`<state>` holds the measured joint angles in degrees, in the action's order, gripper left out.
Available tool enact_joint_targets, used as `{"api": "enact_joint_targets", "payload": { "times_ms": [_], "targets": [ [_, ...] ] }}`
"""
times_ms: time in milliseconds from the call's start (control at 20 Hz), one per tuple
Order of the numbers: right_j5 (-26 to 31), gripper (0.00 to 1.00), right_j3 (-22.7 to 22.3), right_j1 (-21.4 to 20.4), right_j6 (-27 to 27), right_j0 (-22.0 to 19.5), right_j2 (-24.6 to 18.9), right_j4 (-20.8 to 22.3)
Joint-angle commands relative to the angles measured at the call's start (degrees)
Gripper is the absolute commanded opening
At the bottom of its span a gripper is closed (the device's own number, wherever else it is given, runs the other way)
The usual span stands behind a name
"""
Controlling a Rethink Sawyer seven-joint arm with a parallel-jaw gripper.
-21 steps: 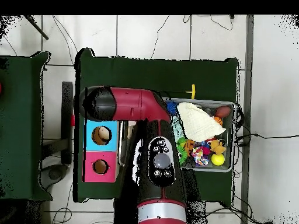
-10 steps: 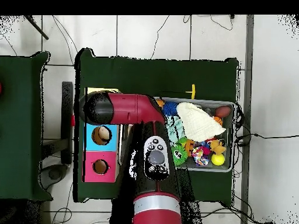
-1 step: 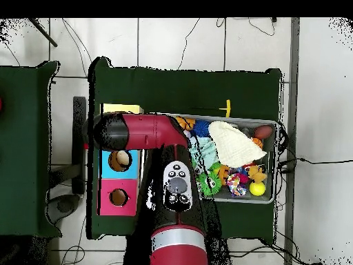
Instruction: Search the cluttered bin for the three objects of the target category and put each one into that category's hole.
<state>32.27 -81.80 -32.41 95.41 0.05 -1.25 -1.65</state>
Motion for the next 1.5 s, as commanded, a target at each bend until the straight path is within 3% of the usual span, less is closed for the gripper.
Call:
{"api": "enact_joint_targets", "payload": {
  "times_ms": [50, 450, 600, 1050, 1300, 1500],
  "targets": [
    [1.33, 0.0, -7.04, -0.73, 10.22, 1.41, -0.7, -0.29],
    [1.31, 0.0, -5.66, 0.24, 12.0, 3.22, 0.22, -1.19],
    [-1.84, 0.0, -0.9, 5.68, 11.12, 2.68, -0.66, -1.08],
    [-7.54, 0.0, 5.34, 12.5, 8.89, 1.24, -2.41, -0.82],
    [-5.75, 0.0, 6.83, 12.58, 8.22, 1.51, -1.76, -0.78],
    [-5.14, 0.0, 5.36, 11.08, 8.82, 1.85, -1.29, -0.93]
  ]
}}
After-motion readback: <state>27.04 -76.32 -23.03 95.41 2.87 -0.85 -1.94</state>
